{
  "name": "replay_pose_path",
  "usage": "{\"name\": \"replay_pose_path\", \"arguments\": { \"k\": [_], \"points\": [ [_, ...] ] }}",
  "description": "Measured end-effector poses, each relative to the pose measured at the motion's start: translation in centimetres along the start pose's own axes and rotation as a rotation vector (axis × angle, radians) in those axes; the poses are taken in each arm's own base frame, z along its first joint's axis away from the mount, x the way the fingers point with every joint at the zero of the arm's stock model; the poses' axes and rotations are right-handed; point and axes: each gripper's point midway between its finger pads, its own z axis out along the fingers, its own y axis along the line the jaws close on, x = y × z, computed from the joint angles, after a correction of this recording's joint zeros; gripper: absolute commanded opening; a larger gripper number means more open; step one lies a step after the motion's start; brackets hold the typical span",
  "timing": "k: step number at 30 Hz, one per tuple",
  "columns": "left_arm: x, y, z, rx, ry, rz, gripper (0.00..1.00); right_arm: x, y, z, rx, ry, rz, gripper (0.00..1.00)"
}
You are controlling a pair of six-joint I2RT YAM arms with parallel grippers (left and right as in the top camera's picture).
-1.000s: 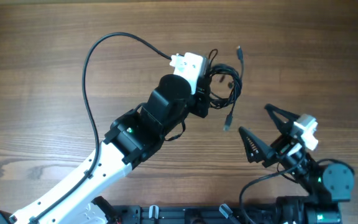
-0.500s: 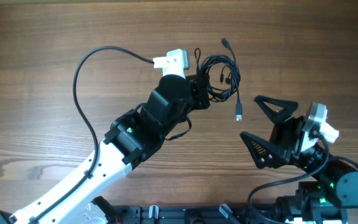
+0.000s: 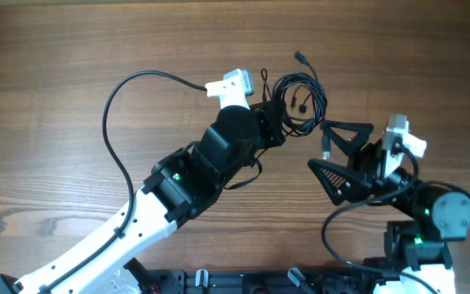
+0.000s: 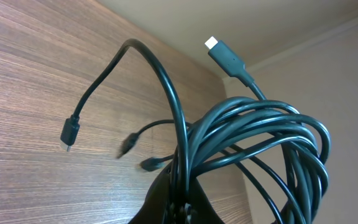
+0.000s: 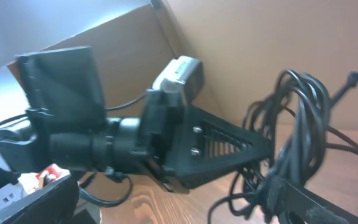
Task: Untangle cables
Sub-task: 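Move the right gripper toward the lifted bundle under the left gripper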
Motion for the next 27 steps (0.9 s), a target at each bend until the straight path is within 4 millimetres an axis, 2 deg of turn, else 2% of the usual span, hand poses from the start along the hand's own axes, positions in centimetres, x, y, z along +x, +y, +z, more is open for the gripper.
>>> {"name": "replay_pose_path", "arguments": {
  "k": [3,7,14,24,25,26,27],
  "points": [
    [0.0,0.0,0.0,-0.001,-0.003,0.0,0.04,0.3,-0.9,0.4,-0.002,0.016,0.019,1.0],
    [-0.1,0.0,0.0,0.001,-0.005,0.004,0.04,0.0,-0.3,0.6,-0.045,0.015,-0.004,1.0],
    [0.1,-0.1,-0.1,-0.007,-0.011,0.026,0.04,0.3,-1.1,0.8,-0.039,0.028,0.047,1.0],
    [2.5,-1.9,-0.5,0.041,0.03,0.149,0.04,0.8,-2.0,1.0,-0.026,0.041,0.093,0.99],
    [2.5,-2.0,-0.5,0.042,0.031,0.152,0.04,0.8,-2.1,1.0,-0.024,0.043,0.097,0.94],
    [2.5,-2.0,-0.5,0.043,0.031,0.156,0.04,0.9,-2.3,1.1,-0.021,0.045,0.102,0.84],
    [2.5,-2.0,-0.5,0.043,0.031,0.16,0.04,1.0,-2.4,1.1,-0.019,0.047,0.11,0.69]
  ]
}}
